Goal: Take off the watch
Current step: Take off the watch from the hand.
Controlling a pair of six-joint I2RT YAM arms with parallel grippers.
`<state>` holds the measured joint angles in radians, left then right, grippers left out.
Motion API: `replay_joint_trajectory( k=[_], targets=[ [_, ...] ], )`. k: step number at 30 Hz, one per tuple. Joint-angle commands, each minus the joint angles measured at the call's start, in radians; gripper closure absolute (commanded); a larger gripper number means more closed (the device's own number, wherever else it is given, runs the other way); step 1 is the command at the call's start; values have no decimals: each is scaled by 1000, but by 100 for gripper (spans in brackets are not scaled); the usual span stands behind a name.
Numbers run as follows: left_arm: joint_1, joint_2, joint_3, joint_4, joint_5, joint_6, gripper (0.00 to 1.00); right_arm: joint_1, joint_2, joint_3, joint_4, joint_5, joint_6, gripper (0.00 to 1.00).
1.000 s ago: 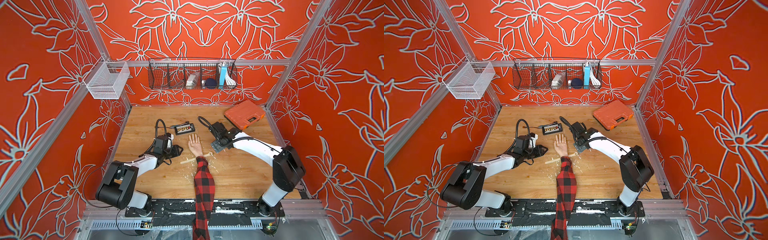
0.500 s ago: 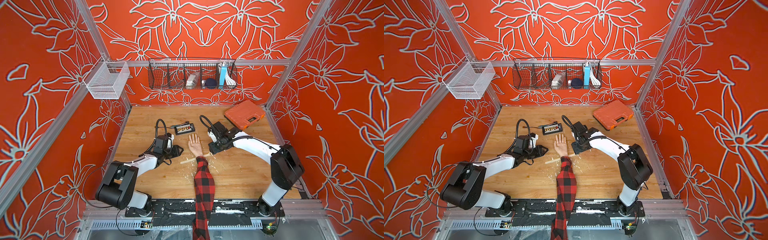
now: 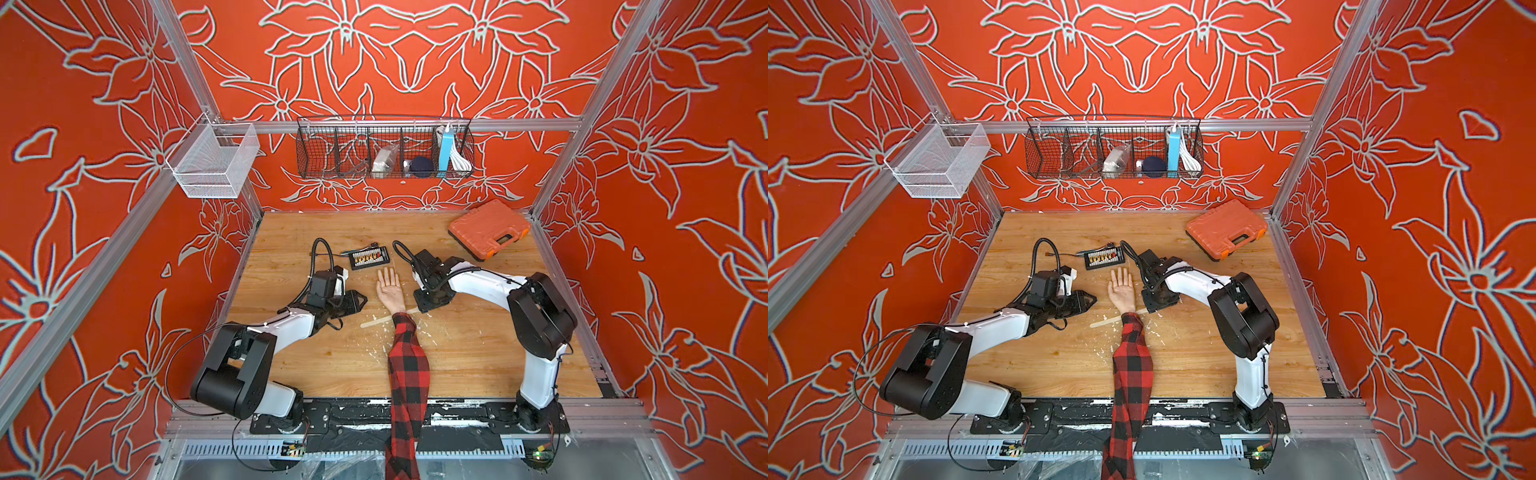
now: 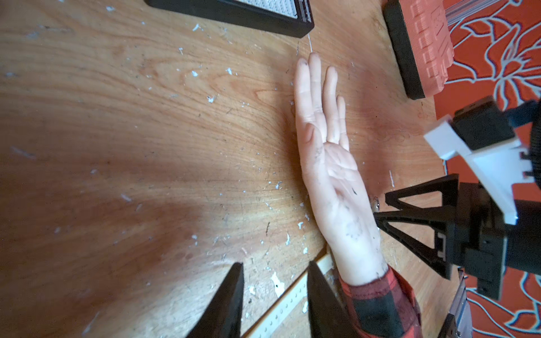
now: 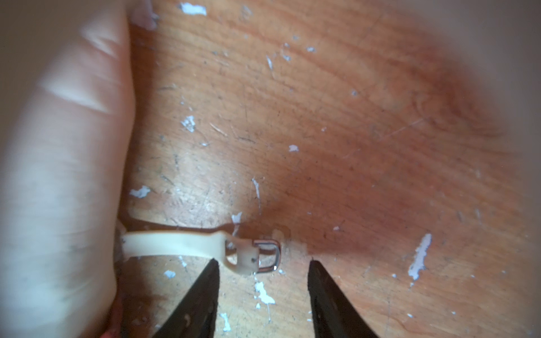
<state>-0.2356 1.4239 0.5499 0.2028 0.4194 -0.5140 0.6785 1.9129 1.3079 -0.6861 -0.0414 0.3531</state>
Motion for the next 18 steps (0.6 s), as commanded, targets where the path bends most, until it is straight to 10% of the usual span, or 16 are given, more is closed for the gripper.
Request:
replay_joint_trajectory(
  k=[1,18],
  targets=[
    [5,-24,13,-8,13,3,63,13,33,37,-15,25,15,51],
    [-11,-37,14,-26,24,-7,63,23,58,45,-7,1,18,80]
  ],
)
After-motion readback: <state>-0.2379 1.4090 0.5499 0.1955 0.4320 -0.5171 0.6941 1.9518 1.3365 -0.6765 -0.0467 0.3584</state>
